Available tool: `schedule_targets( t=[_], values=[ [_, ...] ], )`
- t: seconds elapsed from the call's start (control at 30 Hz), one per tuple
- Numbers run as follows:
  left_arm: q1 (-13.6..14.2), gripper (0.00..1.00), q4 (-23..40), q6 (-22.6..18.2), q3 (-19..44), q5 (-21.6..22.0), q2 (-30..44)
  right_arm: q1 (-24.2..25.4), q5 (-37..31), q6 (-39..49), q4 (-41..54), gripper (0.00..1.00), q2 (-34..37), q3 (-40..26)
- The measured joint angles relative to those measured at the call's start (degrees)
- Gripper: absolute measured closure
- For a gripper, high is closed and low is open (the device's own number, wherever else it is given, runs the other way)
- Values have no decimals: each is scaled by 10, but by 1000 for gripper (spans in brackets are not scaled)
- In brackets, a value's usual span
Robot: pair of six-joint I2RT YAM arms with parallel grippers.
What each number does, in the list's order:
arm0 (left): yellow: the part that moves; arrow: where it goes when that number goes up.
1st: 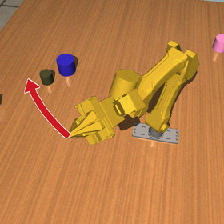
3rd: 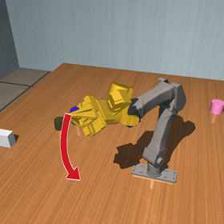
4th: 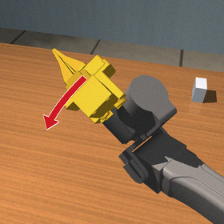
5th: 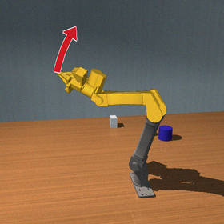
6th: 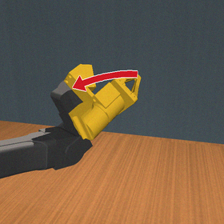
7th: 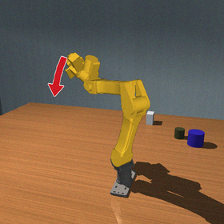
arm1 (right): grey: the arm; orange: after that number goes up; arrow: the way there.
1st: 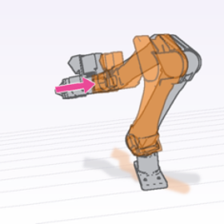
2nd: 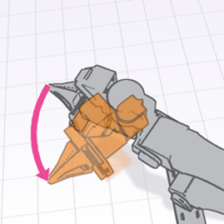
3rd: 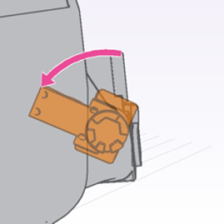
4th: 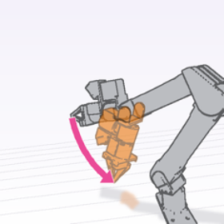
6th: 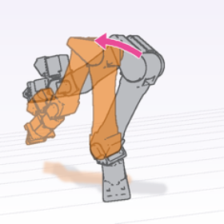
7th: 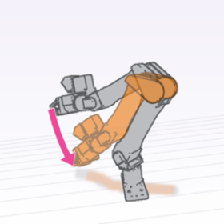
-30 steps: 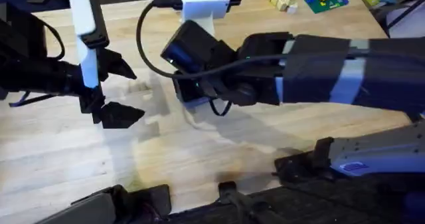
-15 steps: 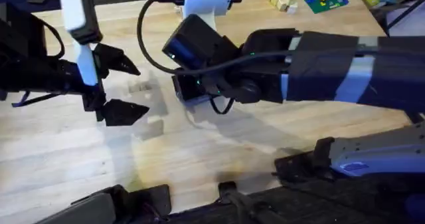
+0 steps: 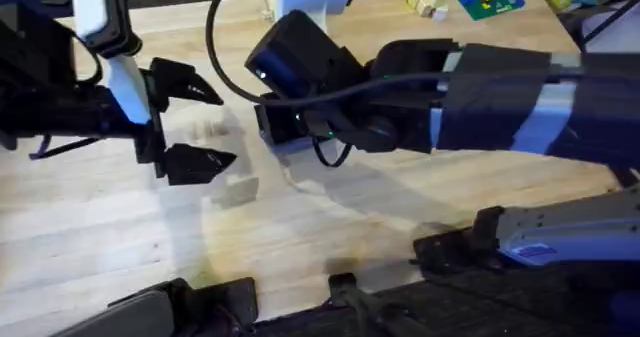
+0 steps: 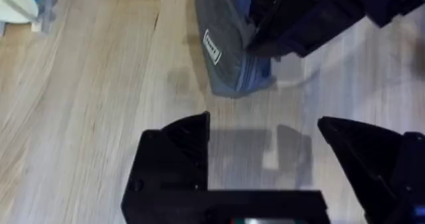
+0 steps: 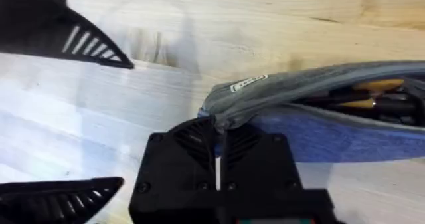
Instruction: Unzip the bag, pick up the pens from the table one at a time and place them inside, then zip the bag closed.
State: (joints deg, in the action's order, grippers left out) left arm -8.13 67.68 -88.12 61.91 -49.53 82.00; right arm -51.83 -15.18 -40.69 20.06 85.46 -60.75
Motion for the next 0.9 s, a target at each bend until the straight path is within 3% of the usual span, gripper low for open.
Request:
schedule_targets(
  t=[0.27, 0.5, 0.83, 0.9],
  values=[
    [54, 7, -9, 0, 0, -22, 68, 0, 0, 0, -2, 970, 0, 0],
    [89, 7, -27, 0, 0, -67, 126, 0, 0, 0, -2, 970, 0, 0],
    [97, 5, -38, 0, 0, -99, 136, 0, 0, 0, -3, 970, 0, 0],
    [97, 65, -43, 0, 0, -99, 136, 0, 0, 0, -3, 970, 0, 0]
  ],
)
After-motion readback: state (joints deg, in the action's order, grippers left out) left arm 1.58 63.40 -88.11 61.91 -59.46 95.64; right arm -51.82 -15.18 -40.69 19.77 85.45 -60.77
